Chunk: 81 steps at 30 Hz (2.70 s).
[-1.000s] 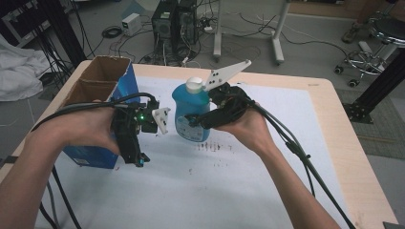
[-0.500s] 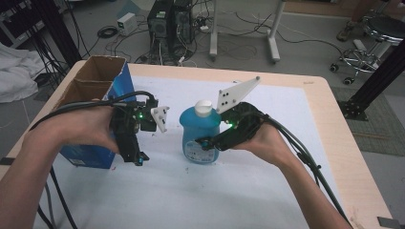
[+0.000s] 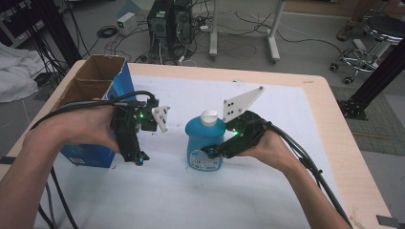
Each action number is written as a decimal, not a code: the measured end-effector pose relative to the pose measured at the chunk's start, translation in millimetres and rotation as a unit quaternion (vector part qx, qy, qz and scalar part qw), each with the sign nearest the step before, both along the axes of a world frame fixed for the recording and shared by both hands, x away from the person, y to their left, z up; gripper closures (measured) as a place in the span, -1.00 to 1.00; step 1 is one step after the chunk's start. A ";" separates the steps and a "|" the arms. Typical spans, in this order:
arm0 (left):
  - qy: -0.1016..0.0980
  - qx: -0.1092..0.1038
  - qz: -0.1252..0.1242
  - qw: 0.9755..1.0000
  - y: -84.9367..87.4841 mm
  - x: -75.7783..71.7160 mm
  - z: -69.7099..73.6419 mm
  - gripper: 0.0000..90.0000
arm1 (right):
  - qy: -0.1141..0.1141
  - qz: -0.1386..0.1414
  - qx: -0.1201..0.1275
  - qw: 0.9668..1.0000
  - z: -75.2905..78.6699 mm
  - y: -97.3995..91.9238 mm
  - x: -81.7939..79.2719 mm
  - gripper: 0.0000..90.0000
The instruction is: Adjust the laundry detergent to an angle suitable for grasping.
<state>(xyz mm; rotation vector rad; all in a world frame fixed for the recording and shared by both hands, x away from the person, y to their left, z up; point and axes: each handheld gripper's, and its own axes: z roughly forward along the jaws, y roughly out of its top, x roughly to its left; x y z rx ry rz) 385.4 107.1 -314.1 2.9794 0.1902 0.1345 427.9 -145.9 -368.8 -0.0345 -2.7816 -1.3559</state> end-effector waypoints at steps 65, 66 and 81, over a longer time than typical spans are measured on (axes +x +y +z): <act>-0.005 0.001 -0.016 1.000 -15.1 -0.5 2.7 -0.62 | -0.057 -0.048 -0.160 0.984 31.0 -47.6 -40.5 -0.54; -0.005 0.002 -0.016 1.000 -15.7 -0.3 2.7 -0.62 | -0.059 -0.049 -0.171 0.982 30.8 -50.1 -42.5 -0.55; -0.003 0.005 -0.021 1.000 -24.2 -0.2 4.2 -0.62 | -0.084 -0.045 -0.265 0.960 26.9 -66.1 -66.5 -0.73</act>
